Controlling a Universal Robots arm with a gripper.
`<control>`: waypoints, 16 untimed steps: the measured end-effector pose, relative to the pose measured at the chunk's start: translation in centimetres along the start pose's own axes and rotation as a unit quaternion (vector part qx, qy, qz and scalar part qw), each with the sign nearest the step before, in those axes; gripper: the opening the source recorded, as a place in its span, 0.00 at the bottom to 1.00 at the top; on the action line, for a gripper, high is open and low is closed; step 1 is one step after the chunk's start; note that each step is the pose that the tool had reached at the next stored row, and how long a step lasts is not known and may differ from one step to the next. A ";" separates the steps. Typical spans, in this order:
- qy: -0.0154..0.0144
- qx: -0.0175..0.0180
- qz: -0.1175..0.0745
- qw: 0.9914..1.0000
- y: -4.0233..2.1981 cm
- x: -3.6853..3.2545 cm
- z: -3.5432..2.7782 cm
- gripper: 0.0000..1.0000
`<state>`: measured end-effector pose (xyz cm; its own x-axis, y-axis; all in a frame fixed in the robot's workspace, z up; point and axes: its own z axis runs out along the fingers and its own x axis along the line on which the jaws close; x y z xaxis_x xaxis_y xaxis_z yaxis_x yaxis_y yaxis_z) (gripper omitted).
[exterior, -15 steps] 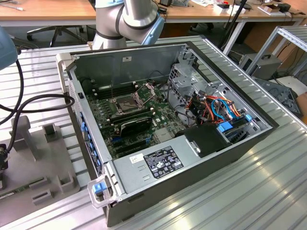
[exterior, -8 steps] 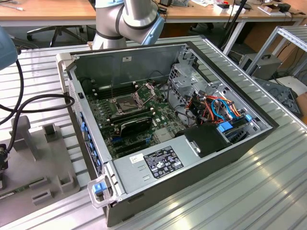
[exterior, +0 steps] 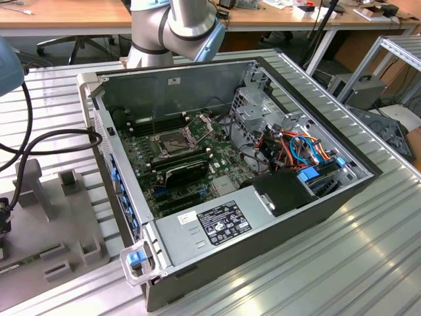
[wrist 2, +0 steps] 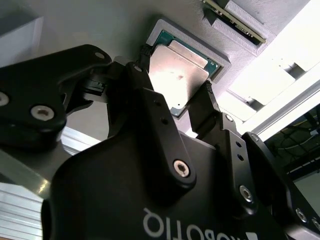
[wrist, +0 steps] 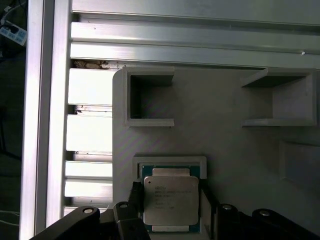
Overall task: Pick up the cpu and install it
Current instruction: 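Pick up the cpu and move it towards the insertion slot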
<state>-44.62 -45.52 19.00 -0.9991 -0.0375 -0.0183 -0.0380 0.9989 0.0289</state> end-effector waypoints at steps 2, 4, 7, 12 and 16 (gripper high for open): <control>0.000 0.000 0.000 1.000 0.00 0.00 -0.01 0.55; 0.000 0.000 0.000 1.000 0.01 -0.01 -0.07 0.55; 0.000 0.000 0.000 1.000 0.01 0.00 -0.21 0.55; 0.000 0.000 0.000 1.000 0.02 -0.02 -0.74 0.55; 0.000 0.000 0.000 1.000 0.03 -0.02 -1.07 0.55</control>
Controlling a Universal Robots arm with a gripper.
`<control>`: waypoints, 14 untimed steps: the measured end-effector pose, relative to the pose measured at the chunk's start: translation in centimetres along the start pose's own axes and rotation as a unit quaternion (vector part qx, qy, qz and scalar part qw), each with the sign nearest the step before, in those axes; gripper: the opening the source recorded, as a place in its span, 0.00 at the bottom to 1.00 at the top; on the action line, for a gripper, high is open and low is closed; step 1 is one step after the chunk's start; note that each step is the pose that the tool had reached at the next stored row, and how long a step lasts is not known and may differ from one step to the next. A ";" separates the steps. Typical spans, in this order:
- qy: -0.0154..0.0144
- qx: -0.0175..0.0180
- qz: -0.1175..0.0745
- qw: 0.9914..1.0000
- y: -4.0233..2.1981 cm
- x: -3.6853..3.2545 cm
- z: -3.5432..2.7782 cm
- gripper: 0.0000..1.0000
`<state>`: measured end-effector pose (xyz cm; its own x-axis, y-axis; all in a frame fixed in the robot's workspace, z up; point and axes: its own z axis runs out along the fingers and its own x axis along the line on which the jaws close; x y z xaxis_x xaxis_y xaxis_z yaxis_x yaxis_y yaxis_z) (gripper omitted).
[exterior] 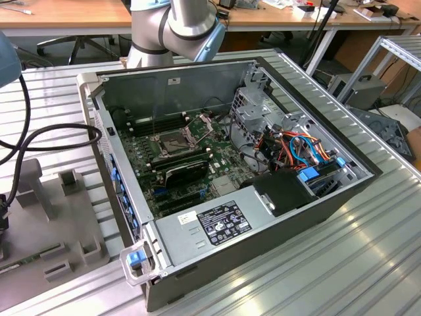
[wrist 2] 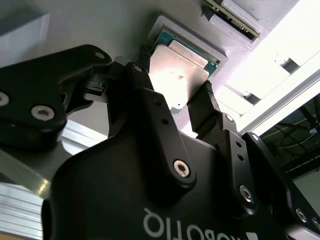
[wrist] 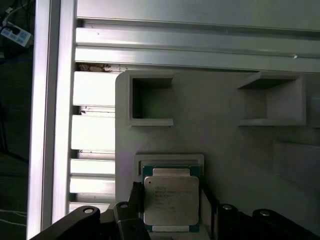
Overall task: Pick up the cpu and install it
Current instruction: 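Pick up the cpu and move it towards the insertion slot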
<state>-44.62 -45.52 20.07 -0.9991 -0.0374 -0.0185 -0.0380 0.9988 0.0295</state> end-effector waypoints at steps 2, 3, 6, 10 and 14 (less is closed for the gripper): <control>0.000 0.000 0.000 1.000 0.00 0.00 -0.04 0.55; 0.000 0.000 0.000 1.000 0.00 0.00 -0.07 0.55; 0.000 0.000 0.000 1.000 0.01 -0.01 -0.11 0.55; 0.000 0.000 0.000 1.000 0.05 -0.01 -0.56 0.55; 0.000 0.000 0.000 1.000 0.07 -0.02 -1.16 0.55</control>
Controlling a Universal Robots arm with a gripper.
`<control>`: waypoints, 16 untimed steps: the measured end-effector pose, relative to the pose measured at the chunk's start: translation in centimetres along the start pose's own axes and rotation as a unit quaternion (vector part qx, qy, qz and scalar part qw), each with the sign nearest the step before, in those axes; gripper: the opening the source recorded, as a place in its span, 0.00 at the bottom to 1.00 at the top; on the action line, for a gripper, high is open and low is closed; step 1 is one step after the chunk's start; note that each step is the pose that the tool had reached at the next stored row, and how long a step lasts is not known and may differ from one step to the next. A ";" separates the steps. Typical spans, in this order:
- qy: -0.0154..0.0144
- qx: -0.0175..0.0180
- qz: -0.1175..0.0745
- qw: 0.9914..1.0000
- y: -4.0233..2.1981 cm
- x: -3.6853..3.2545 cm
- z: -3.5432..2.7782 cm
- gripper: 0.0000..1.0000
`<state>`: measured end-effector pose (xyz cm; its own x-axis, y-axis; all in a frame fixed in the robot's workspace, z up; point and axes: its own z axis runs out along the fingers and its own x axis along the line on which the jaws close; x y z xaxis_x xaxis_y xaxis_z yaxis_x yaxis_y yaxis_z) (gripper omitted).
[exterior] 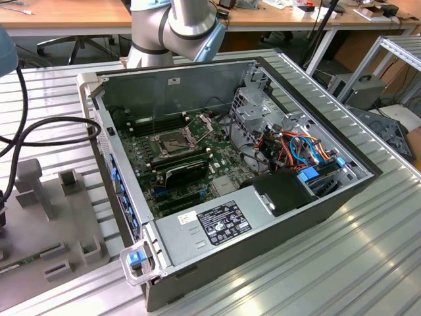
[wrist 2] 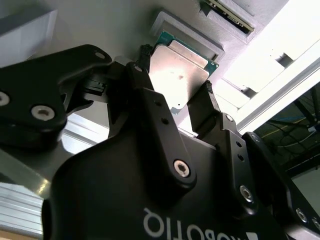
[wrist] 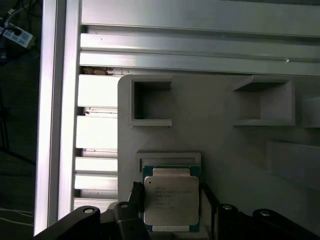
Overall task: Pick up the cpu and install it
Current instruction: 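Pick up the cpu and move it towards the insertion slot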
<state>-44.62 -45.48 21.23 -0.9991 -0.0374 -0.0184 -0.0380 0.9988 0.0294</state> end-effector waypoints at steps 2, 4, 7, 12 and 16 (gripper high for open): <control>0.000 0.000 0.000 1.000 0.01 0.00 -0.19 0.55; 0.000 0.000 0.000 1.000 0.01 -0.01 -0.37 0.55; 0.000 0.000 0.000 1.000 0.01 -0.01 -0.52 0.55; 0.000 0.000 0.000 1.000 0.02 -0.01 -0.63 0.55; 0.000 0.000 0.000 1.000 0.03 -0.02 -0.95 0.55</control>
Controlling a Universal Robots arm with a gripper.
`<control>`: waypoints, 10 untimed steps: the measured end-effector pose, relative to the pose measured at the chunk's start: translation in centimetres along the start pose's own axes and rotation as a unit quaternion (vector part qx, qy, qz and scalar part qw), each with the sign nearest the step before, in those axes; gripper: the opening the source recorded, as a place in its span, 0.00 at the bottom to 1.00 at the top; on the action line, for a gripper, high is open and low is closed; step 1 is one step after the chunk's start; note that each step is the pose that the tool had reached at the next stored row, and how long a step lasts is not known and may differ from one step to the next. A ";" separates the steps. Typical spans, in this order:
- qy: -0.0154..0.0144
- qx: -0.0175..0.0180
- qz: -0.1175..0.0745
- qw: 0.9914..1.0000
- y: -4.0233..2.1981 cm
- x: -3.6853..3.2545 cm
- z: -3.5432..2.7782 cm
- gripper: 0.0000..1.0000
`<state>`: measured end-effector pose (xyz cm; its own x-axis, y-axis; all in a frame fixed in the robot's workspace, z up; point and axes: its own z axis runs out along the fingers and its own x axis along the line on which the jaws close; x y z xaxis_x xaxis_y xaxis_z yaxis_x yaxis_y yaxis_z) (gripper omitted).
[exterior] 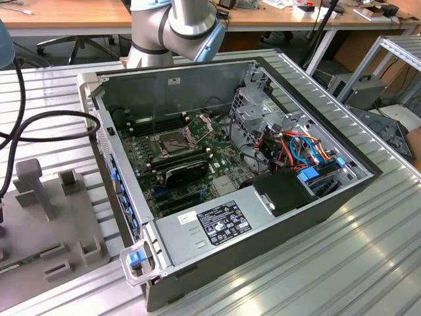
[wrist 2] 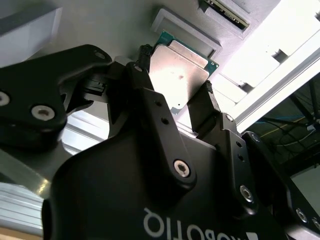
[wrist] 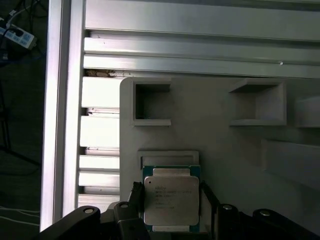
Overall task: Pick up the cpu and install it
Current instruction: 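Pick up the cpu and move it towards the insertion slot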
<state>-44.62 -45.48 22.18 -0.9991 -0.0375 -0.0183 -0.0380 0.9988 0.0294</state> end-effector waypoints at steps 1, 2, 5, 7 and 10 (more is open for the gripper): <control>0.000 0.000 0.000 1.000 0.00 0.00 -0.06 0.55; 0.000 0.000 0.000 1.000 0.01 0.00 -0.09 0.55; 0.000 0.000 0.000 1.000 0.01 0.00 -0.23 0.55; 0.000 0.000 0.000 1.000 0.01 0.00 -0.34 0.55; 0.000 0.000 0.000 1.000 0.02 -0.01 -0.53 0.55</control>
<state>-44.62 -45.48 22.71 -0.9991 -0.0374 -0.0183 -0.0380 0.9988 0.0294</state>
